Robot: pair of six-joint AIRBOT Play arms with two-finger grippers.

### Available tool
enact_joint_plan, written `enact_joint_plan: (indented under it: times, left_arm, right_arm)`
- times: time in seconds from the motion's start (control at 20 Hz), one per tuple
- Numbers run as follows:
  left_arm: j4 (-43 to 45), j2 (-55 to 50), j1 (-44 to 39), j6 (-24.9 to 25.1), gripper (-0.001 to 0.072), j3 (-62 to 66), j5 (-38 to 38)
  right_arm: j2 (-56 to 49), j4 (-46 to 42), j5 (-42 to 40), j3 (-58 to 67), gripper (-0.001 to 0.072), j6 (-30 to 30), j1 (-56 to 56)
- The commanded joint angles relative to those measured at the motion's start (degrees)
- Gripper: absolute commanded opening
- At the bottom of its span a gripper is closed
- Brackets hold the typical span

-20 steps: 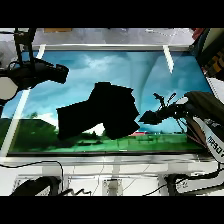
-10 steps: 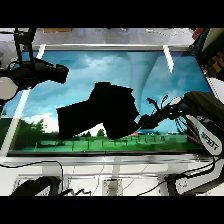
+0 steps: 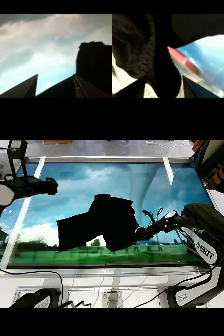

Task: Fold the clothes and pants, and hang the long-sleeved shirts on hangers.

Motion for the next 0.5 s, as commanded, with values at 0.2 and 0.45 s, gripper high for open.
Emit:
enact_joint_plan:
  times: [0.2, 0.45]
  left_arm:
    - [-6.6, -9.14, 11.72, 4.72, 0.0477, -1.77, -15.69]
    - [-18.12, -9.42, 20.59, 12.41, 0.0477, -14.47, -16.41]
  right_arm:
    - [-0.04, 2.1, 0.76, 0.02, 0.0028, -2.32, 0.24]
    - [0.17, 4.46, 0.09, 0.02, 0.0029, -5.42, 0.22]
